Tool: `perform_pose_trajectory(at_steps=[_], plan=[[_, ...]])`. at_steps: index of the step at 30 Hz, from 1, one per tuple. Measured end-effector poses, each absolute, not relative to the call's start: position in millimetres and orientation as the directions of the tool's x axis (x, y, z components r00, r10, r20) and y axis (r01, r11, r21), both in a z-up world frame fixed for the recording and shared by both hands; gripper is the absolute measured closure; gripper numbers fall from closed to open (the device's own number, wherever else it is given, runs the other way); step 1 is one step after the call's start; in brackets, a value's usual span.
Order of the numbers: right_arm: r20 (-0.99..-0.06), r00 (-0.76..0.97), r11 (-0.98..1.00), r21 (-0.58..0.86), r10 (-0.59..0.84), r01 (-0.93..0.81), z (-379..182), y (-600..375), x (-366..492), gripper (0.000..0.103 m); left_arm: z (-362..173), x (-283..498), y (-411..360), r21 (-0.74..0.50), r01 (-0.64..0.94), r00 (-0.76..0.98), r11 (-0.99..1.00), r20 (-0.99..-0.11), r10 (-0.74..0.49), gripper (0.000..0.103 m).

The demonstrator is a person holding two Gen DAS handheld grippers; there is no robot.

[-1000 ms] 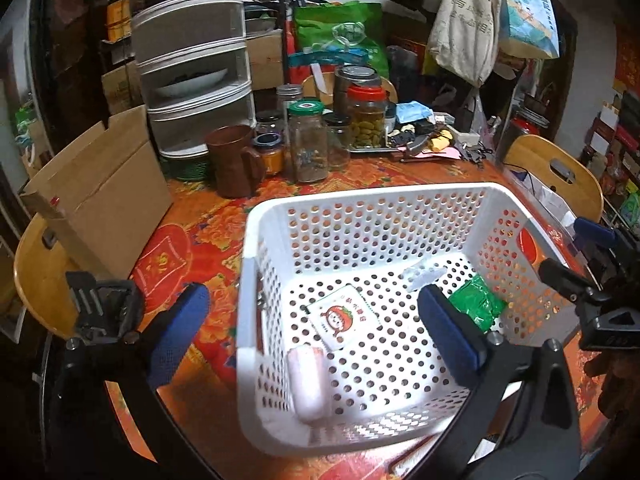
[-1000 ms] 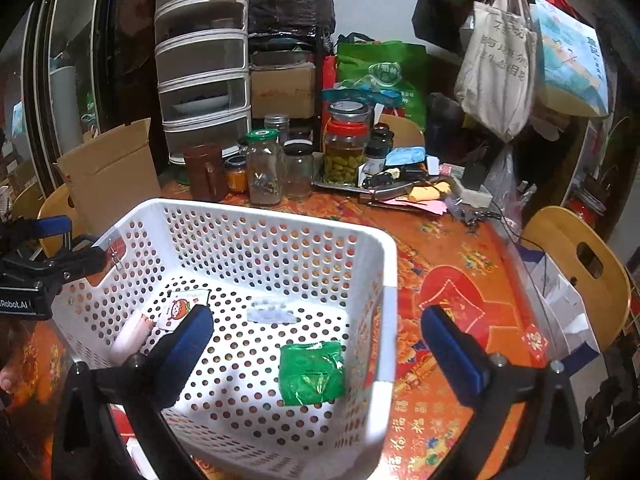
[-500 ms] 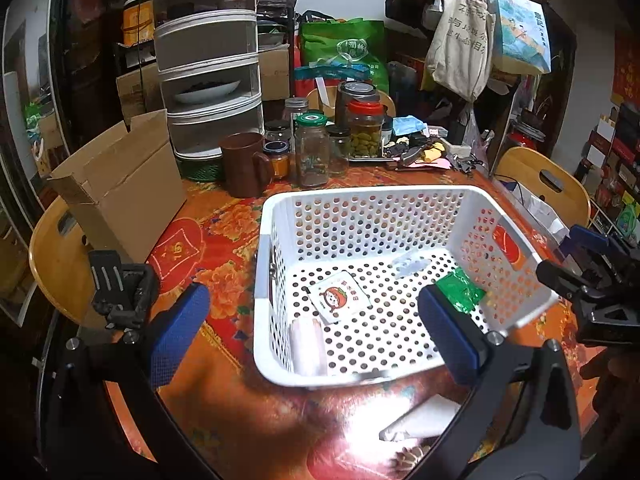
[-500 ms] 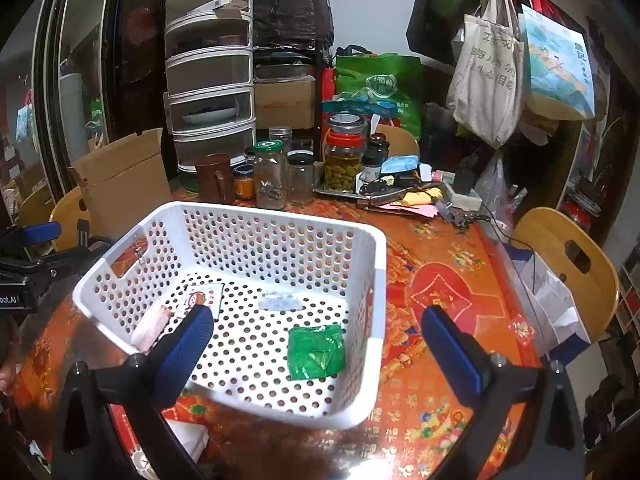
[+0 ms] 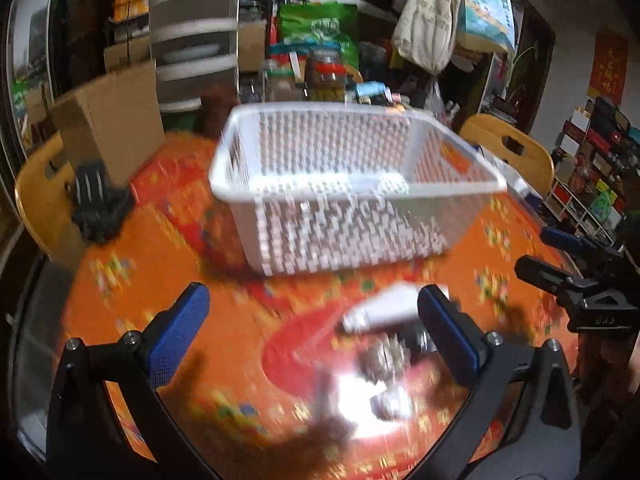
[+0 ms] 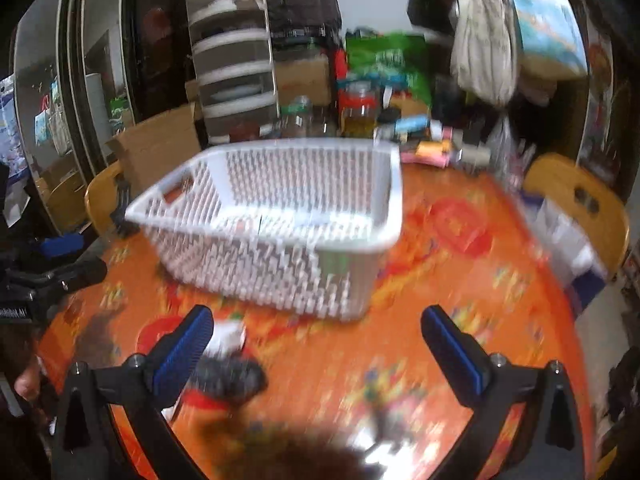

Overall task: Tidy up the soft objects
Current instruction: 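Move the left gripper to the cream ribbed ball while the right moves to the black mesh bundle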

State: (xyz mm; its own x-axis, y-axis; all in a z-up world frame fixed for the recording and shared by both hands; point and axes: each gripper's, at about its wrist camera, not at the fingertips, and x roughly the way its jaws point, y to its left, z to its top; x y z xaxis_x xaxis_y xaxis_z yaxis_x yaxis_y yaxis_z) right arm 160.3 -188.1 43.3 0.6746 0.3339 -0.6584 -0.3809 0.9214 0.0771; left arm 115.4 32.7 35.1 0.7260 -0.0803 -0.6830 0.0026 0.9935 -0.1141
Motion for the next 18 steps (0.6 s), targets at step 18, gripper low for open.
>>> perform_pose_trajectory(at_steps=[18], plan=[[-0.7, 0.6, 0.899, 0.143, 0.388, -0.414, -20.8, -170.1, 122.7, 0.0, -42.5, 116.6, -9.0, -0.092, 0.058, 0.648, 0.994, -0.754, -0.108, 0.001]])
